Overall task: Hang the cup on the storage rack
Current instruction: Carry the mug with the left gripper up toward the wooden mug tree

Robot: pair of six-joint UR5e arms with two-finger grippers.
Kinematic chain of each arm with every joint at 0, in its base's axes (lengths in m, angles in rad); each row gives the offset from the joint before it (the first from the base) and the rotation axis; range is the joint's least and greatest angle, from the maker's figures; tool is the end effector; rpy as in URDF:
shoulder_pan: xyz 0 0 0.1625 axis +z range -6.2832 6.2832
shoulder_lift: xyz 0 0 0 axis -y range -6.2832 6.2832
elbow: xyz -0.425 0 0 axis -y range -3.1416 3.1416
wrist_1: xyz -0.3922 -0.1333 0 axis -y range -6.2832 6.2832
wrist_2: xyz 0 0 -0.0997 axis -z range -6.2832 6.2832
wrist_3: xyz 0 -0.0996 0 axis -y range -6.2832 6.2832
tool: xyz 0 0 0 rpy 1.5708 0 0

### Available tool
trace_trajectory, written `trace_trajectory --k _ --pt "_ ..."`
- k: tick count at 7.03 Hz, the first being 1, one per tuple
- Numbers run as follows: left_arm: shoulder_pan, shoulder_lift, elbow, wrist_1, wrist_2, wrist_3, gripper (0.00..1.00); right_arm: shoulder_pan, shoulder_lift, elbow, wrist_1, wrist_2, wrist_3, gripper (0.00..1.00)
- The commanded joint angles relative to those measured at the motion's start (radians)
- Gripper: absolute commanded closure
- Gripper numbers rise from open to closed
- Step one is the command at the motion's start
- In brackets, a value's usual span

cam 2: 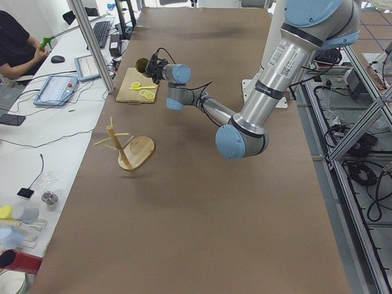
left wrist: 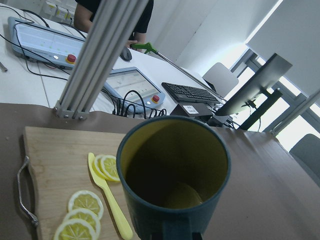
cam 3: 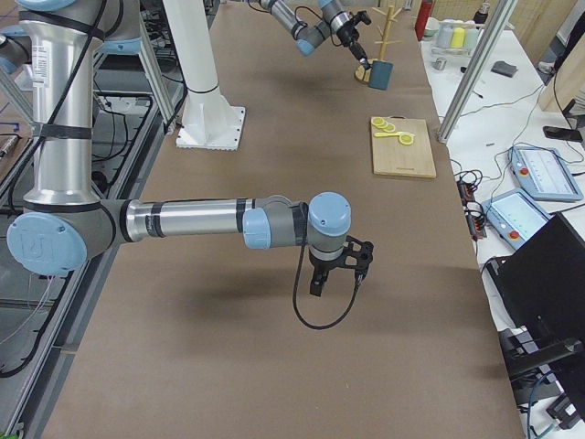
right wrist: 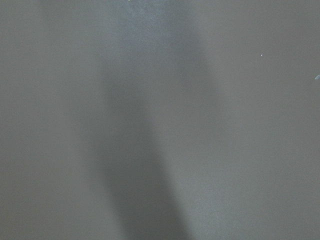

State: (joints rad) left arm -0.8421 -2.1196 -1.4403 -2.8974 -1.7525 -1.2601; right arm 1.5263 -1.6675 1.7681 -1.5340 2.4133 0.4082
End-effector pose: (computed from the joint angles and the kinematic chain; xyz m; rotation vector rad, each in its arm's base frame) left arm 0.3530 -0.5686 0.2506 0.8380 1.5336 -0.2309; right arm 0.0386 -0.4592 0.5981 -0.0631 -0.8516 0.2836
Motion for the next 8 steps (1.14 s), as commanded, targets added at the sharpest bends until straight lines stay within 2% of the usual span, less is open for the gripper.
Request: trace_trajectory --k 1,3,6,8 --pt "-0.073 0.032 0.024 -0.124 -0.009 -0.215 1.0 0.0 -0.005 0.03 0.0 0.0 0.033 0.0" --pt "-0.074 0.097 0.099 -0.41 0.025 -0.457 1.0 0.0 0.003 0.031 0.002 -0.002 0.035 0.0" --pt "-0.074 0.148 0.156 -0.633 0.131 -0.719 1.0 0.0 0.006 0.033 0.002 -0.005 0.035 0.0" --pt "-0.064 0.15 0.243 -0.797 0.276 -0.897 1.0 0.0 0.008 0.037 0.0 -0.003 0.035 0.0"
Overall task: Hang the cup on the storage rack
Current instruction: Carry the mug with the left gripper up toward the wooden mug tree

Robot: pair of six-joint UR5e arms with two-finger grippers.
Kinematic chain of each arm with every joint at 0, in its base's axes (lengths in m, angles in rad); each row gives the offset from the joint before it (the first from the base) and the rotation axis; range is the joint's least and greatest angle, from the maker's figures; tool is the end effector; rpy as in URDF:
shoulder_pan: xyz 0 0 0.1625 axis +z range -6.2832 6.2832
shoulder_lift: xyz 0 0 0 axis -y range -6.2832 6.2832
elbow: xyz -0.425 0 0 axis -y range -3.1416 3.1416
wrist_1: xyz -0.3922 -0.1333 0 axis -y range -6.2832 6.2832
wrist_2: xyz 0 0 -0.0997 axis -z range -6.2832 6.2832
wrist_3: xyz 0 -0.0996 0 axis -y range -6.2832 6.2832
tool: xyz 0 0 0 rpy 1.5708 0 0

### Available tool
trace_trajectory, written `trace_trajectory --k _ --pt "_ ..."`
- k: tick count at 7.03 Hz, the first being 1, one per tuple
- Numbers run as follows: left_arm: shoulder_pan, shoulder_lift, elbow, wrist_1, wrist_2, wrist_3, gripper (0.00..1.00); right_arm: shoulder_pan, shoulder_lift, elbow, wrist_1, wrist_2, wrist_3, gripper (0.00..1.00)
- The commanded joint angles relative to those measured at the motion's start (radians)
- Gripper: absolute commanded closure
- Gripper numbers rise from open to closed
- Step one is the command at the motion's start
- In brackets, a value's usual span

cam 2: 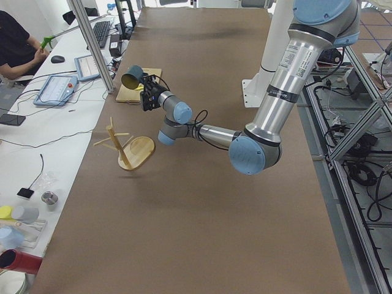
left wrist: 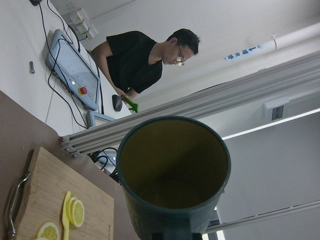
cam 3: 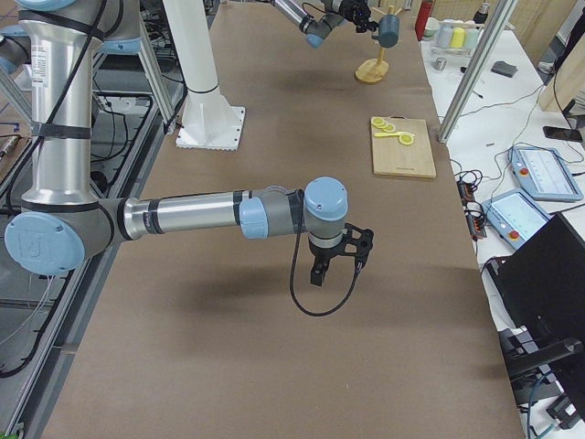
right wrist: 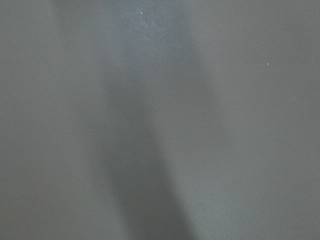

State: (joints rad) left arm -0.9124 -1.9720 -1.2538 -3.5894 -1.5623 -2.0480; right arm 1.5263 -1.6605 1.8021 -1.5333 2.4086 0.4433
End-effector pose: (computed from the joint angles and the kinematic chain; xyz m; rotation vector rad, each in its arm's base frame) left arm 0.2561 -0.5504 0.3843 0.4841 2.1644 -0.8191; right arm 0.0388 -0.4624 0.5783 -0.0384 -0.8547 0.2993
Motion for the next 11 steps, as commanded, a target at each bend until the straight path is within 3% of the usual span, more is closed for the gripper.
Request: trace_trajectory --k 1,5,11 --pt "0.006 -0.001 0.077 -0.129 0.122 -0.194 1.0 0.0 0.001 0.005 0.001 0.001 0.002 0.0" --pt "0.05 0.001 0.106 -0.147 0.31 -0.314 1.0 0.0 -0.002 0.028 -0.001 0.003 0.023 0.0" --pt "0.063 -0.004 0.192 -0.146 0.361 -0.385 1.0 0.0 -0.001 0.031 0.001 0.001 0.026 0.0"
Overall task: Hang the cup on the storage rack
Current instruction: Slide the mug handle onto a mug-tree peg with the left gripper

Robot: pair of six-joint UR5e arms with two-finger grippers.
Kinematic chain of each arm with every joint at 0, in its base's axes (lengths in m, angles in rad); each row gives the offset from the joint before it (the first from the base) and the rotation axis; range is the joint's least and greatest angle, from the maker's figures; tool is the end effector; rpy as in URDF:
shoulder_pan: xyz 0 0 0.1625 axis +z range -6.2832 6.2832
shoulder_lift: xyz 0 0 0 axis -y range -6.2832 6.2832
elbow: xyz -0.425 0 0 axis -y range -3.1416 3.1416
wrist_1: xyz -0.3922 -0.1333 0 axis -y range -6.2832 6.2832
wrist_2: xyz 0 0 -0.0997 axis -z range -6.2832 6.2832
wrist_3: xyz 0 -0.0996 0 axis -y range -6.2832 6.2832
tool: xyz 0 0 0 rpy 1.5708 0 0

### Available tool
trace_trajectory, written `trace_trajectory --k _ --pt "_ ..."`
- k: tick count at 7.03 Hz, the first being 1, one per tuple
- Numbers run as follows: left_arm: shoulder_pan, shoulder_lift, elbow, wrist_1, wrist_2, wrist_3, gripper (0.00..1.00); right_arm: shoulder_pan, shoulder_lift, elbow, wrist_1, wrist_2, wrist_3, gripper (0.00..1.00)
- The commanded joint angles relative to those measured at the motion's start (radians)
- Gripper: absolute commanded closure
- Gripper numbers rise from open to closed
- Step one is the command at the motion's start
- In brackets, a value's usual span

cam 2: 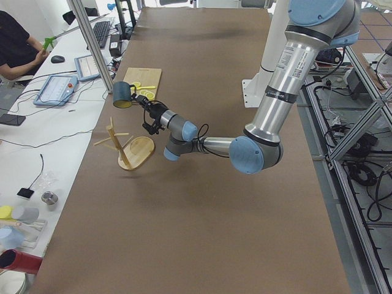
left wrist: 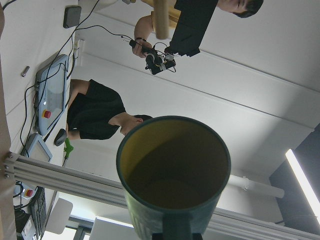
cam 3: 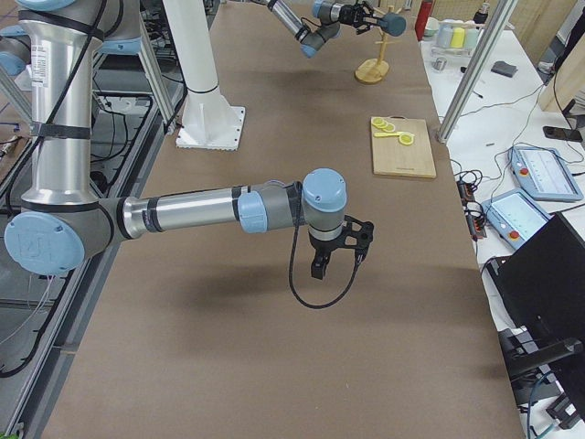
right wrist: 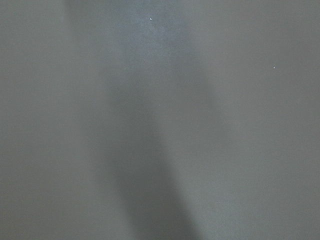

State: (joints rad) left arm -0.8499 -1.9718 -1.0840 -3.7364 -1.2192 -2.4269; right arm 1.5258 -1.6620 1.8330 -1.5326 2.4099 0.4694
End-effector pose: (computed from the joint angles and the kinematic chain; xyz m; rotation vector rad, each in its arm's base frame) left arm 0.2633 -0.5536 0.4548 0.2383 2.3562 -1.3169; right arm 0.0385 -0.4613 0.5634 -0.0224 -0.8619 0.3102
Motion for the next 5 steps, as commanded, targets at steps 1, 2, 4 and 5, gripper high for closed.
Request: trace_trajectory --k 1,2,4,5 --pt "-0.011 -0.001 0.029 0.004 0.024 -0.047 1.0 -0.001 0.001 0.0 0.0 -0.002 0.0 0.0" --pt "-0.02 -0.002 0.048 0.004 0.024 -0.05 1.0 -0.001 0.001 0.0 0.0 -0.002 0.0 0.0" --pt "-0.032 -0.001 0.07 0.006 0.024 -0.063 1.0 -0.001 0.002 0.005 0.0 0.0 0.0 0.0" --pt "-0.034 0.001 0.073 0.006 0.024 -0.083 1.0 0.0 0.002 0.012 0.0 -0.002 0.0 0.0"
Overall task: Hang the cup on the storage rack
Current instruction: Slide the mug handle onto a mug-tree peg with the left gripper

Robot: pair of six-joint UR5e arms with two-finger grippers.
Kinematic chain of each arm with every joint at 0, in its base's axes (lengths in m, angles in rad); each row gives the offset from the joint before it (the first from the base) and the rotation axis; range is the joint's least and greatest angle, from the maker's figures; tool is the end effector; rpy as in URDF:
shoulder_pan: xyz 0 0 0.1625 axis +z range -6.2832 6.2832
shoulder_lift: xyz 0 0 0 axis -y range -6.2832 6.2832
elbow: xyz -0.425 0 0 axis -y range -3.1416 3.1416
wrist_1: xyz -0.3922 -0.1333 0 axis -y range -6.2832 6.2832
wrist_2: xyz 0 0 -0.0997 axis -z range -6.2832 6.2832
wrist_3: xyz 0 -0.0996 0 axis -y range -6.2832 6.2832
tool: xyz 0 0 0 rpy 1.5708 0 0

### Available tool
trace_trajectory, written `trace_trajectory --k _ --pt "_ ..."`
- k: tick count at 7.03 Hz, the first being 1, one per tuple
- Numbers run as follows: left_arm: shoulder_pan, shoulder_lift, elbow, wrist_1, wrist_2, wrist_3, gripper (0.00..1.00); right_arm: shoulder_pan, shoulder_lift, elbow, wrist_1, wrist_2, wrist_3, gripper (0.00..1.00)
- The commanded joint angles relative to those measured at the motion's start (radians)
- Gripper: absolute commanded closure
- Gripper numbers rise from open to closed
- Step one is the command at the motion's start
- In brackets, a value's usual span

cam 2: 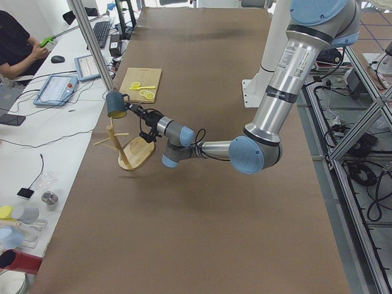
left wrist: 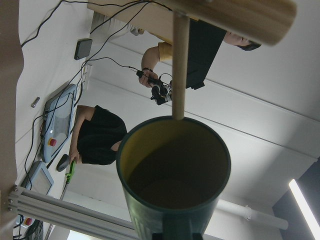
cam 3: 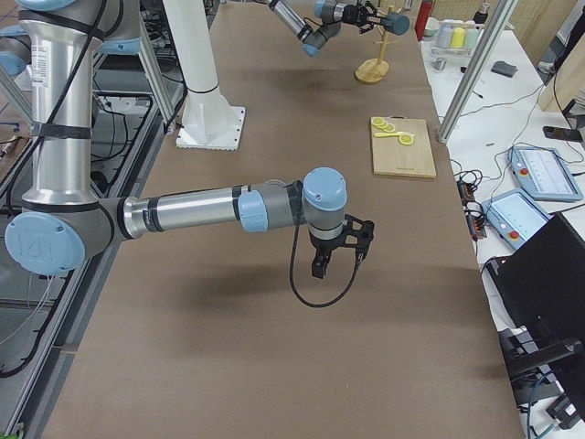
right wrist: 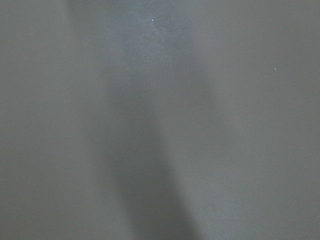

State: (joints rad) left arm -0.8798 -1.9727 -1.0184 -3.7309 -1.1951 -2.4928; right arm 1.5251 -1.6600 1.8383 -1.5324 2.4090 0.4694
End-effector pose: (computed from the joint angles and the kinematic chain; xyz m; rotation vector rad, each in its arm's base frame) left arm 0.2486 -0.5672 0.4828 0.2305 2.3189 -1.4253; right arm 0.0382 -0.4620 0.5599 -0.0156 -0.8625 0.3064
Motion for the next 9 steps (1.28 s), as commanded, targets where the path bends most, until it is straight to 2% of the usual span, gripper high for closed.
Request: trace_trajectory --k 1,9 --pt "-0.008 0.003 0.009 0.0 0.0 -0.026 1.0 0.0 -0.001 0.009 0.0 -0.001 0.0 0.0" --pt "-0.01 0.038 0.03 -0.003 -0.001 -0.098 1.0 -0.002 0.0 0.007 0.0 -0.002 0.0 0.0"
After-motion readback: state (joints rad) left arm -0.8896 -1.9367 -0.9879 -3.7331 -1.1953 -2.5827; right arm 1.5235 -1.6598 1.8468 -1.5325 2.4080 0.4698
